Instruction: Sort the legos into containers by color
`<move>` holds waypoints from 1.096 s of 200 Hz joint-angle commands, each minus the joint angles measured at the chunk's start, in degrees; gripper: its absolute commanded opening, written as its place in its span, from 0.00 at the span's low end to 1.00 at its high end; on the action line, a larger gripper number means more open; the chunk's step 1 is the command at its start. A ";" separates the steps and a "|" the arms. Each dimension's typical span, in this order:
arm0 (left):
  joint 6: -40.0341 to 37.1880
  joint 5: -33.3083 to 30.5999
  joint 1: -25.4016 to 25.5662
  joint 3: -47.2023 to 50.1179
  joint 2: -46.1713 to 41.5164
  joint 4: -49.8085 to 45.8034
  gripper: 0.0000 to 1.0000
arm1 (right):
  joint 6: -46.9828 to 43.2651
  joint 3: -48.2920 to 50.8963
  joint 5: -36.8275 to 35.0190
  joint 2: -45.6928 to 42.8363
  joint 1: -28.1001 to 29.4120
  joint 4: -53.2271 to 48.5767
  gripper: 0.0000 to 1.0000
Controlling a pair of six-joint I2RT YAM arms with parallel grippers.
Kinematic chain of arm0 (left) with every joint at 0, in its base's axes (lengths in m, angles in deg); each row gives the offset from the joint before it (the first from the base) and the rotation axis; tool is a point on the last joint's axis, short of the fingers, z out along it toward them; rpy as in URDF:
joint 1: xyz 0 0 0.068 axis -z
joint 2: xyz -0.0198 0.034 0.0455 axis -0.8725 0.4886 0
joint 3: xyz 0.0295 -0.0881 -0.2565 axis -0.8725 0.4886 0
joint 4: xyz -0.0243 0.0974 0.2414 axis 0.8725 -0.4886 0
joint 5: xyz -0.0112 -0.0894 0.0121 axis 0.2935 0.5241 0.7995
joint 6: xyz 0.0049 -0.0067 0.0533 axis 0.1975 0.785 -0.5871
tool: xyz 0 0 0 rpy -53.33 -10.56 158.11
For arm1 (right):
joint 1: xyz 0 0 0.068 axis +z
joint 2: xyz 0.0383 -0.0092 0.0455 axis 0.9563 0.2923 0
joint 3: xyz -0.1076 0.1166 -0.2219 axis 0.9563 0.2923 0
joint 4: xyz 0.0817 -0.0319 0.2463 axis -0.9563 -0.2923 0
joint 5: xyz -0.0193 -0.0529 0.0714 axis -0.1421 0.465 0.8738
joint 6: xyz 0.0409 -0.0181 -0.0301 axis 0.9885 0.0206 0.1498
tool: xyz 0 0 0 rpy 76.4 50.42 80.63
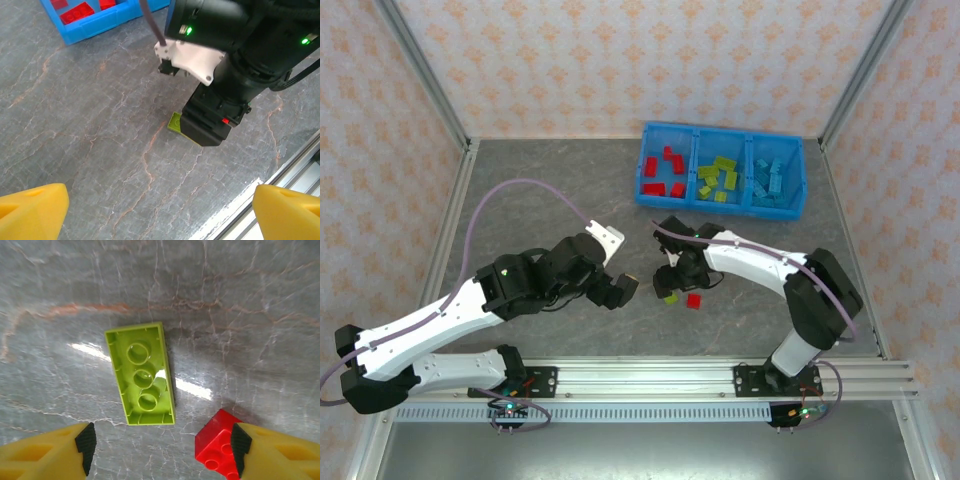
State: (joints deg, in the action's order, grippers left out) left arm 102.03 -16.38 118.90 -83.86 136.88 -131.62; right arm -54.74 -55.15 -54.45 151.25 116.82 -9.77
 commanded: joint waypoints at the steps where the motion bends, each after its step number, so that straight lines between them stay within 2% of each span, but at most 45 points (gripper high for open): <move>1: 0.34 1.00 0.38 0.16 1.01 1.68 0.96 | -0.87 -0.71 -0.90 2.79 0.97 1.21 0.72; 63: 1.49 2.94 0.45 2.57 -0.97 0.43 0.97 | -0.70 -5.98 -1.78 11.23 1.89 0.96 0.53; 89: 2.39 1.73 0.48 4.26 -3.38 0.66 0.97 | -0.34 -5.19 -2.25 12.53 2.07 1.18 0.36; 114: 2.39 2.16 0.48 5.12 -4.50 0.92 0.98 | 0.05 -4.81 -3.35 9.63 2.07 0.61 0.21; 143: 0.69 5.18 0.53 4.85 -3.83 1.52 0.99 | 1.74 -5.91 -5.25 2.08 1.19 0.29 0.20; 157: 0.36 5.63 0.50 4.02 -3.53 2.37 0.99 | 3.51 -7.47 -6.16 -1.15 -1.38 0.25 0.19; 179: 0.01 5.25 0.55 3.11 -3.54 6.15 1.00 | 5.94 -11.53 -6.65 -3.24 -8.61 1.08 0.19; 219: 5.08 4.13 0.48 3.24 -2.31 15.66 1.00 | 9.22 -22.51 -9.81 3.65 -24.99 1.76 0.18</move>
State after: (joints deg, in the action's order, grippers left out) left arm 104.02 -11.35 118.90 -79.21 133.58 -123.80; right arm -49.03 -72.20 -59.94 150.37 99.35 -7.78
